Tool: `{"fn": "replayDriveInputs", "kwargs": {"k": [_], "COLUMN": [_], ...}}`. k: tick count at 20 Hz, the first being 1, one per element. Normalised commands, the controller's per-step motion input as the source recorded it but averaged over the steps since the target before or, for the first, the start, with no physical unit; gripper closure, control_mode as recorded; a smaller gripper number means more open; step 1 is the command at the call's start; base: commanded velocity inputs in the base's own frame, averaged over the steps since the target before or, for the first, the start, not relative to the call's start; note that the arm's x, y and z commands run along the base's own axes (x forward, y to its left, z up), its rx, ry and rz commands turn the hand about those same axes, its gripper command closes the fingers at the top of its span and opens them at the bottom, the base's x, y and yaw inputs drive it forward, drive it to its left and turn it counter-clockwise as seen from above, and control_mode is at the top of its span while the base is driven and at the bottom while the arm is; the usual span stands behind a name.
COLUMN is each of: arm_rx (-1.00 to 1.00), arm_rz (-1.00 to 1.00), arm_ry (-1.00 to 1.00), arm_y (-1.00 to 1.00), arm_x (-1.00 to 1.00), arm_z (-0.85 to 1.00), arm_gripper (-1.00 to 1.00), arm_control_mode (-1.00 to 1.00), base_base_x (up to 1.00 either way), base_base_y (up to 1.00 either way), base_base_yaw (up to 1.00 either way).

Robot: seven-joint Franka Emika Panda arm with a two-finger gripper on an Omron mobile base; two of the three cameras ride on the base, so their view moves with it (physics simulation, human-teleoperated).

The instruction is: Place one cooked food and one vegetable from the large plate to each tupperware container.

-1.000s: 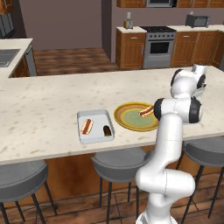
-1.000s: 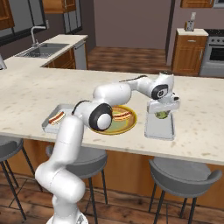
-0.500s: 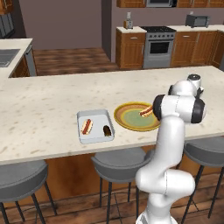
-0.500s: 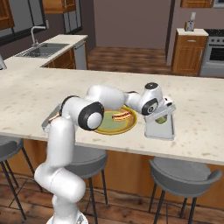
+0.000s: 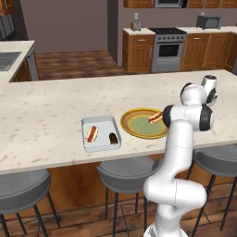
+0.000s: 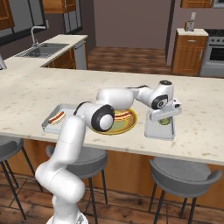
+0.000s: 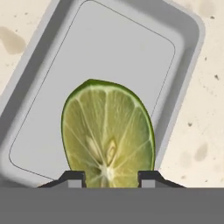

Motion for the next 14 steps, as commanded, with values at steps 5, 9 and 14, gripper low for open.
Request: {"fn": "replayDriveInputs", "kwargs": {"k": [5,9,14], "arm_rx": [0.02,0.00,0.00], "arm_rz": [-0.02,-0.01,0.00], "arm_ry": [0.00,0.00,0.00], "arm_y": [0.01,0.00,0.00], "arm_x": [-0.04,0.00,0.00], "arm_z": [-0.38,-0.24,-0.27], "arm_gripper": [1.00,1.00,1.00], "arm_control_mode": [-1.00,-1.00,-1.00], "base_base_x": [0.00,0.00,0.00], "base_base_y": [0.00,0.00,0.00], "base_base_yaw": [0.00,0.00,0.00]}}
